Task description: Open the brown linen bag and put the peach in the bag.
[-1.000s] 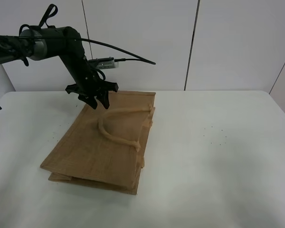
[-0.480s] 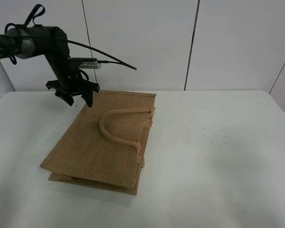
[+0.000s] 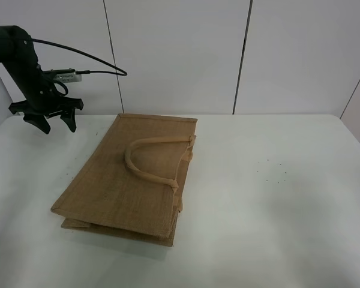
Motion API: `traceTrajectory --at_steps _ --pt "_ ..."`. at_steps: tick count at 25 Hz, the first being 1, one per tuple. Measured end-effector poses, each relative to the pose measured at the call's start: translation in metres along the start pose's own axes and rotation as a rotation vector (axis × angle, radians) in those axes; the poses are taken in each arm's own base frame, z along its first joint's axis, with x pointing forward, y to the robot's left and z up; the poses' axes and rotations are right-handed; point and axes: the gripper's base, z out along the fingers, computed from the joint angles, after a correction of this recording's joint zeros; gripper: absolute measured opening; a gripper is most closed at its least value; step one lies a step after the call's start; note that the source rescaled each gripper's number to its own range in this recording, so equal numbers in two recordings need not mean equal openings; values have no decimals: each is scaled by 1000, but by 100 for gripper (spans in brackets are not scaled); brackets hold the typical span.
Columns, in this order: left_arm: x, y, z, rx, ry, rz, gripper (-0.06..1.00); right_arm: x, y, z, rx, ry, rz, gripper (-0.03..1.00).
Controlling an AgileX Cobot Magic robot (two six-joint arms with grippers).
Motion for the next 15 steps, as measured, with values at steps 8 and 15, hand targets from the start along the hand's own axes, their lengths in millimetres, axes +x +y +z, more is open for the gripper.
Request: traceTrajectory --at_steps 8,15 --pt "59 2 -65 3 35 0 100 0 0 0 0 0 0 100" --pt "153 8 -109 2 45 8 100 0 0 0 0 0 0 100"
